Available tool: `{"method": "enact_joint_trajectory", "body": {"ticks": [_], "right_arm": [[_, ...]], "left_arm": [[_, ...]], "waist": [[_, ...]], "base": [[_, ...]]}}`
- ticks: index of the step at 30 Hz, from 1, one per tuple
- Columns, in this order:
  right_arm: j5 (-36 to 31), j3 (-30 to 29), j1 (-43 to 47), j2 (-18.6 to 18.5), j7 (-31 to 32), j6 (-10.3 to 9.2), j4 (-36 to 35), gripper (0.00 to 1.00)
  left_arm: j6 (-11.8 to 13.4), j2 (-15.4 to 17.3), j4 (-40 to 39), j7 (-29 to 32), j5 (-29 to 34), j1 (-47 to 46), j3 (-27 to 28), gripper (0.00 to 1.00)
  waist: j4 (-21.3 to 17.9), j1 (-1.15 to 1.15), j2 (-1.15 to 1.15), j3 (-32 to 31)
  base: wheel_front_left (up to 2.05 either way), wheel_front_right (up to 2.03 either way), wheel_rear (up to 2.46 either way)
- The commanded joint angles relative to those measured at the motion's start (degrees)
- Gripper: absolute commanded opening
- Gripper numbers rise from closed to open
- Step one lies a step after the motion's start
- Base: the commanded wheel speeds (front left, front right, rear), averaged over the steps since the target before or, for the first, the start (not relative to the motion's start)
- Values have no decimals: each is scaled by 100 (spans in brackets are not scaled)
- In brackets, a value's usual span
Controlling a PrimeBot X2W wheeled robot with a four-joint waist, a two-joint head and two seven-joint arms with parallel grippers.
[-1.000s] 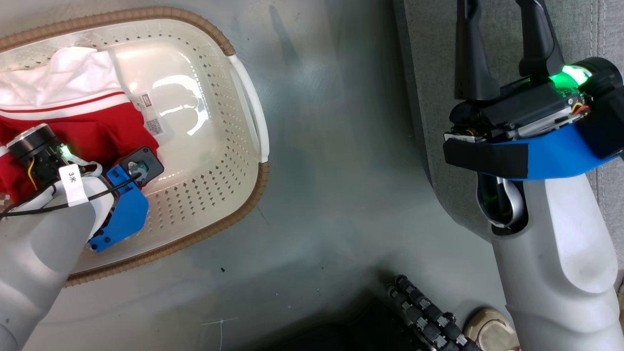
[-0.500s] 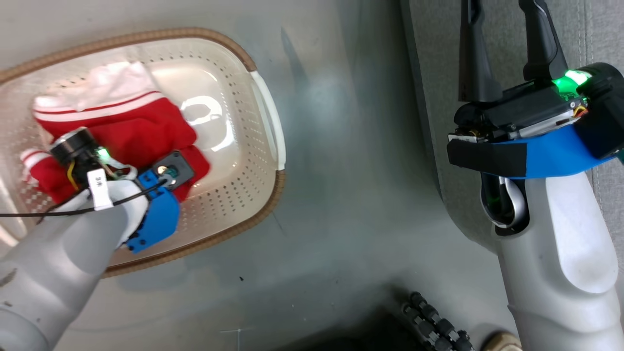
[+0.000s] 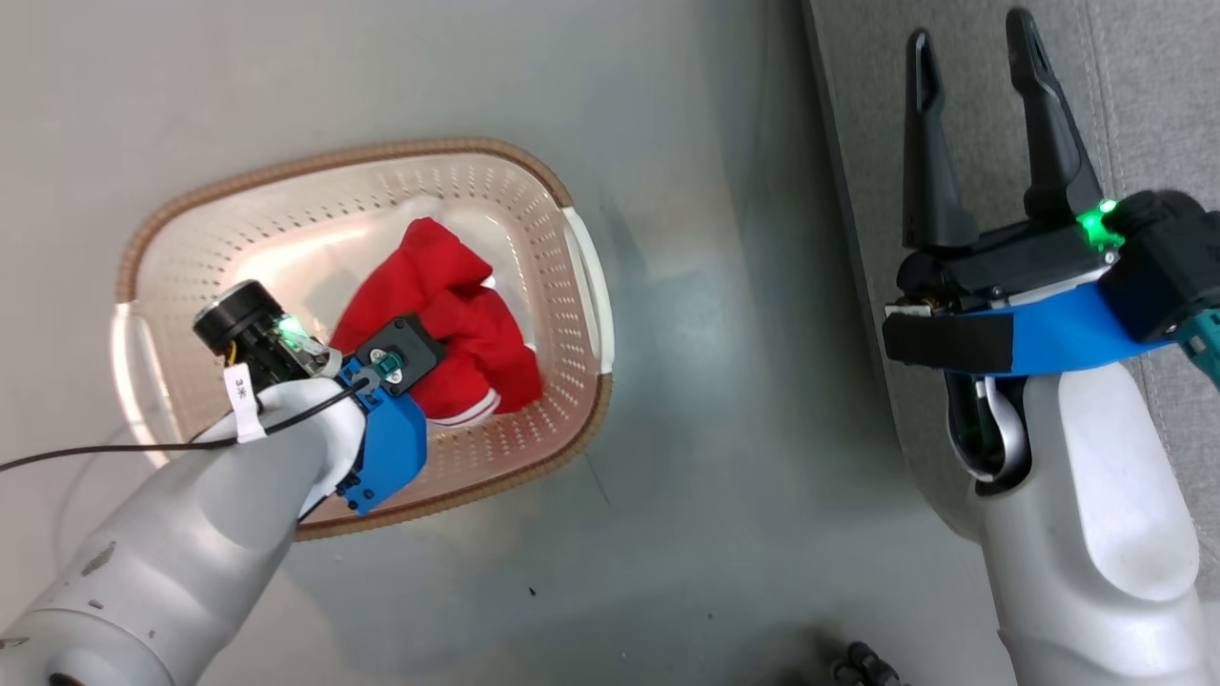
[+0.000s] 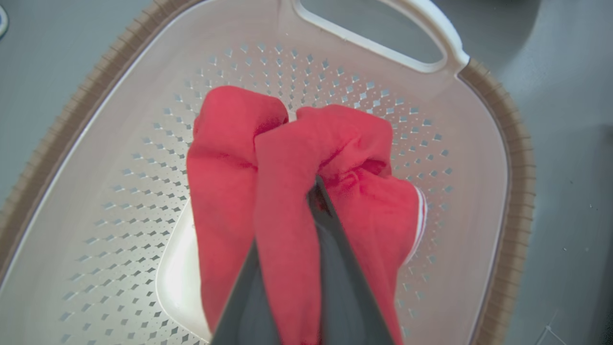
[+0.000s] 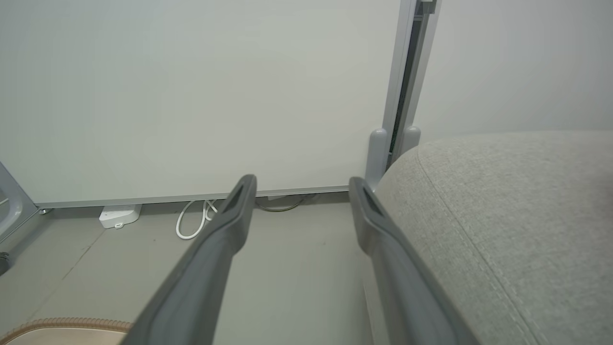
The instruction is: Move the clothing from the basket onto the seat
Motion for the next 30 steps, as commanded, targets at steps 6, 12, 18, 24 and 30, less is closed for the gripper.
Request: {"method": "enact_joint_trajectory", "body": {"ticks": [6, 12, 18, 24, 30], "right_arm": [[-156, -167, 377, 0, -3, -4, 149, 100], [-247, -256, 620, -1, -3, -4, 229, 100], [-282, -367, 948, -80, -3, -4, 324, 100], [-265, -428, 1283, -130, -3, -4, 400, 100], [-236, -449, 1611, -150, -3, -4, 465, 100]], "left_arm": [[3, -200, -92, -332, -309, 208, 12, 0], [3, -294, -287, -414, -478, 345, 213, 0], [149, -253, -929, -412, -498, 607, 637, 0], [256, -242, -1539, -413, -425, 844, 1071, 0], [347, -316, -2017, -414, -359, 1000, 1452, 0]], "waist": [[397, 1, 0, -772], [565, 1, 0, -1218], [766, 1, 0, -1769], [950, 1, 0, -2290], [1105, 1, 0, -2779]], "base": [[0, 0, 0], [0, 0, 0], [0, 0, 0], [0, 0, 0], [0, 0, 0]]}}
